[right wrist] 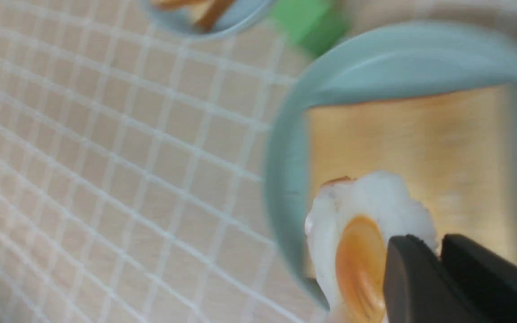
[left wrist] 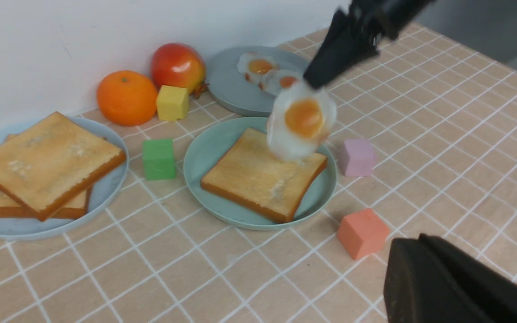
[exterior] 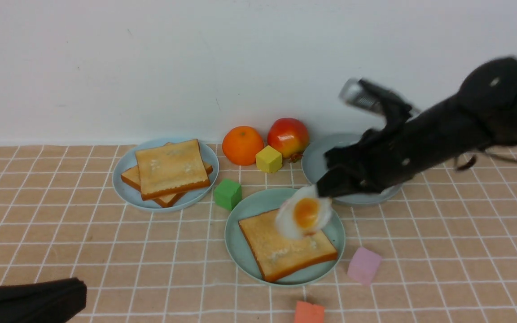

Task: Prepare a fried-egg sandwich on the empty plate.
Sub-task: Use the right arm to place the fried egg on the slice of bread in the middle, then use the left arm to grab a slice of bread

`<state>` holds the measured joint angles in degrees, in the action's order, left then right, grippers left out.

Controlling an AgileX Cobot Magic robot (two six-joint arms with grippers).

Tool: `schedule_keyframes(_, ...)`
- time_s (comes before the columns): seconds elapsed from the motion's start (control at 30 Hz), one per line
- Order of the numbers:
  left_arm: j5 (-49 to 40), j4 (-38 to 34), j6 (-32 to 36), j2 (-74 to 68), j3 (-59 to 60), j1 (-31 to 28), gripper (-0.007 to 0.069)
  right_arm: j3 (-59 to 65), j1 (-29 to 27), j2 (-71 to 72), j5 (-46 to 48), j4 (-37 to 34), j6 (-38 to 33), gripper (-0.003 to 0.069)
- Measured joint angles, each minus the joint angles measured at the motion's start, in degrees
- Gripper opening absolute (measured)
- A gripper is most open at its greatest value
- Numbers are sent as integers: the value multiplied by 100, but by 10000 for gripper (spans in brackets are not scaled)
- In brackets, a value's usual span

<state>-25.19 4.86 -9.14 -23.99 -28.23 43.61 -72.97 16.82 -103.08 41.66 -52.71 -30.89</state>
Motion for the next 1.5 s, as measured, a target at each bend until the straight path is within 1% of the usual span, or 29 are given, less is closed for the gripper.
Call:
schedule_keyframes(0.07, -6, 17, 0, 0, 0, 0, 6, 88, 53, -110, -183, -442, -250, 79)
schedule_keyframes(0.1, -6, 17, 0, 0, 0, 0, 6, 96, 53, -123, -183, -484, -250, 79)
schedule_keyframes(0.17, -12, 27, 0, 0, 0, 0, 6, 114, 47, -298, -422, -946, -556, 79)
schedule_keyframes(0.2, -12, 27, 0, 0, 0, 0, 6, 114, 47, -313, -441, -970, -574, 79)
schedule_keyframes(0.23, -25, 27, 0, 0, 0, 0, 6, 114, 47, -447, -575, -1152, -670, 79)
schedule_keyframes(0.5, -97, -5, 0, 0, 0, 0, 6, 114, 47, -924, -783, -1293, -662, 79)
schedule_keyframes(0.53, -112, -5, 0, 0, 0, 0, 8, 114, 47, -993, -859, -1292, -651, 89)
schedule_keyframes(0.67, -122, -17, 0, 0, 0, 0, 12, 114, 47, -1085, -1009, -1263, -646, 170)
schedule_keyframes(0.7, -122, -17, 0, 0, 0, 0, 15, 114, 47, -1085, -1014, -1263, -646, 216)
schedule_keyframes(0.73, -122, -17, 0, 0, 0, 0, 15, 114, 47, -1085, -1014, -1263, -646, 234)
schedule_keyframes(0.8, -135, -73, 0, 0, 0, 0, 18, 114, 30, -1054, -889, -1223, -646, 339)
schedule_keyframes(0.87, -169, -166, -34, 0, 0, 0, 20, 121, -1, -959, -665, -1113, -640, 402)
schedule_keyframes(0.93, -202, -248, -194, -40, 0, 0, 20, 121, -69, -763, -328, -859, -508, 433)
schedule_keyframes(0.97, -223, -283, -442, -133, 0, 0, 20, 121, -132, -530, -99, -552, -329, 435)
schedule_keyframes(1.0, -262, -283, -624, -265, -14, 0, 20, 121, -186, -370, 73, -325, -139, 428)
schedule_keyframes(1.03, -277, -283, -655, -298, -14, 0, 20, 121, -186, -327, 73, -266, -139, 428)
schedule_keyframes(1.07, -421, -241, -861, -696, -123, 0, 20, 121, -286, 93, 390, 371, 314, 390)
schedule_keyframes(1.13, -583, -173, -943, -1164, -283, 0, 20, 121, -327, 502, 654, 1060, 718, 345)
schedule_keyframes(1.17, -683, -137, -973, -1564, -472, 0, 20, 121, -345, 816, 855, 1587, 1022, 290)
schedule_keyframes(1.2, -697, -131, -988, -1634, -544, 0, 20, 121, -345, 868, 890, 1675, 1073, 281)
schedule_keyframes(1.23, -754, -94, -1000, -2057, -776, 0, 17, 121, -350, 1228, 1112, 2237, 1415, 219)
schedule_keyframes(1.3, -768, 7, -1007, -2797, -1217, -6, -3, 121, -350, 1667, 1324, 2826, 1816, 140)
schedule_keyframes(1.33, -768, 93, -989, -3257, -1512, -60, -13, 131, -350, 1942, 1390, 3020, 2025, 92)
schedule_keyframes(1.4, -817, 164, -817, -4026, -1994, -259, -13, 145, -350, 2319, 1454, 3248, 2205, 32)
schedule_keyframes(1.47, -968, 110, -453, -4602, -2513, -541, -13, 211, -350, 2701, 1558, 3319, 2250, -5)
schedule_keyframes(1.5, -1069, -17, -176, -4946, -2798, -762, -13, 253, -350, 2844, 1611, 3351, 2255, -11)
